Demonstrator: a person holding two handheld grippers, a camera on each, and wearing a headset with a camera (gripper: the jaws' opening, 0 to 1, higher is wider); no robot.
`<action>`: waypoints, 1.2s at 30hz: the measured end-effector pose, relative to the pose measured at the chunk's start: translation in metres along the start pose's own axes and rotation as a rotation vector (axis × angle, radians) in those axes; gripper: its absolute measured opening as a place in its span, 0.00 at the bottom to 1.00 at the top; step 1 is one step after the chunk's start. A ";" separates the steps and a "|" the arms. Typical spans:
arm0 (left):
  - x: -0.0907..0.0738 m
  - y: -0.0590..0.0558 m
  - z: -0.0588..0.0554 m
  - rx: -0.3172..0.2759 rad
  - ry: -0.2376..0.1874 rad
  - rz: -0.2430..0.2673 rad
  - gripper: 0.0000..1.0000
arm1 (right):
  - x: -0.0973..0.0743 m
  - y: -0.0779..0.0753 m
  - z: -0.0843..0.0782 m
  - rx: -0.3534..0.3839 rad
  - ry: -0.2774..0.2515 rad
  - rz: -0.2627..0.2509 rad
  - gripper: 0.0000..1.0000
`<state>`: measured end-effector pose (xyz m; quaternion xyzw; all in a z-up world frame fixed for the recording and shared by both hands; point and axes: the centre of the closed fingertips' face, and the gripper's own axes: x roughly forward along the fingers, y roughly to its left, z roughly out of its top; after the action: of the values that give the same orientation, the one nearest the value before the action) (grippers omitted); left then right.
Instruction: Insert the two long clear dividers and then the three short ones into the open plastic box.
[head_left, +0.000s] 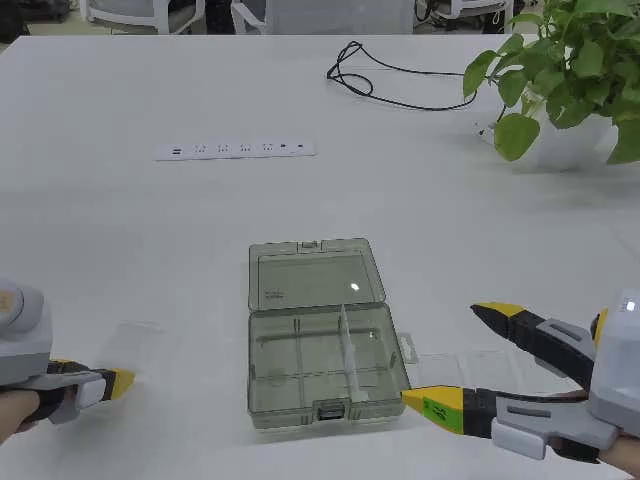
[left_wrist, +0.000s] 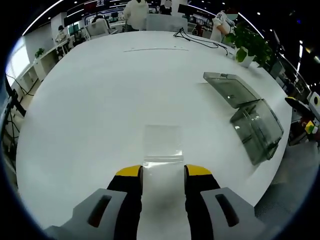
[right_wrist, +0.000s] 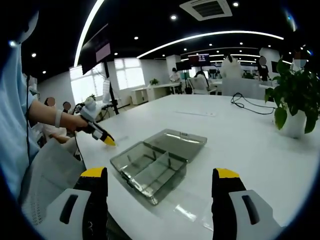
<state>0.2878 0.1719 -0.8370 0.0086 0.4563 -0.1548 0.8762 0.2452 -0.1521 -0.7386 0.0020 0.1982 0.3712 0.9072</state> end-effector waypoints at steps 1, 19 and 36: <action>0.000 -0.001 0.001 -0.006 -0.005 -0.002 0.31 | 0.000 0.000 0.001 -0.001 -0.004 0.001 0.85; -0.021 -0.028 0.030 -0.014 -0.122 -0.061 0.31 | 0.009 0.004 0.003 0.005 0.022 0.014 0.83; -0.029 -0.101 0.059 0.018 -0.228 -0.195 0.31 | 0.025 0.005 0.020 0.035 0.001 0.000 0.76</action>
<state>0.2911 0.0746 -0.7670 -0.0455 0.3512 -0.2432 0.9030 0.2651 -0.1293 -0.7285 0.0178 0.2054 0.3675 0.9069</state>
